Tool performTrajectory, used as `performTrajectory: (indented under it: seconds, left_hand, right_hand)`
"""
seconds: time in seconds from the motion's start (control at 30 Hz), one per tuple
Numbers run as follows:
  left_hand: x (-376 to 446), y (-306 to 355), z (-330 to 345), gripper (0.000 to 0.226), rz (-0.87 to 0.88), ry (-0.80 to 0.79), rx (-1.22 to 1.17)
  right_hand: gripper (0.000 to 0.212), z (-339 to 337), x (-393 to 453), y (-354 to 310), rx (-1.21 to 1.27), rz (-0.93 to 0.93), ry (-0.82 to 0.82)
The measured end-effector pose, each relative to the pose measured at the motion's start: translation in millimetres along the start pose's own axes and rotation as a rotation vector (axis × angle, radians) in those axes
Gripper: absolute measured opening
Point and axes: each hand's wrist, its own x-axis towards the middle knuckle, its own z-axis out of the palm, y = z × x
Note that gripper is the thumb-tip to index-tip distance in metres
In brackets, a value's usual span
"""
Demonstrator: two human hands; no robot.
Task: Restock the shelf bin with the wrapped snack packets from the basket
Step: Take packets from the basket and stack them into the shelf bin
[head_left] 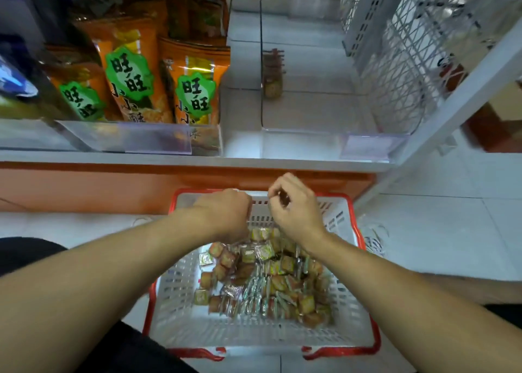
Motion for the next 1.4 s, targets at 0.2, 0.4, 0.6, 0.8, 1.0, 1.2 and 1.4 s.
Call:
performTrajectory:
  seconds: [0.2, 0.4, 0.6, 0.8, 1.0, 1.2, 1.4]
  left_hand:
    - [57, -2, 108, 0.05, -0.022, -0.235, -0.217]
    - [90, -14, 177, 0.064, -0.071, -0.303, -0.331]
    - [125, 2, 205, 0.076, -0.162, -0.225, -0.625]
    - [141, 9, 224, 0.05, -0.301, -0.198, -0.922]
    - [151, 28, 224, 0.037, -0.268, -0.222, -0.93]
    - [152, 28, 225, 0.033, -0.301, -0.227, -0.973]
    - [142, 8, 199, 0.033, -0.31, -0.248, -1.107]
  right_hand:
    - [0.073, 32, -76, 117, -0.5, 0.484, -0.767]
    - [0.096, 49, -74, 146, -0.499, 0.552, -0.904]
    - [0.094, 66, -75, 167, -0.531, 0.485, -0.916]
    - [0.074, 64, -71, 178, -0.425, 0.465, -0.914]
    - [0.086, 54, -58, 176, -0.424, 0.458, -1.061]
    - [0.063, 40, -63, 172, -0.548, 0.29, -0.97]
    - [0.033, 30, -44, 148, -0.45, 0.272, -0.948]
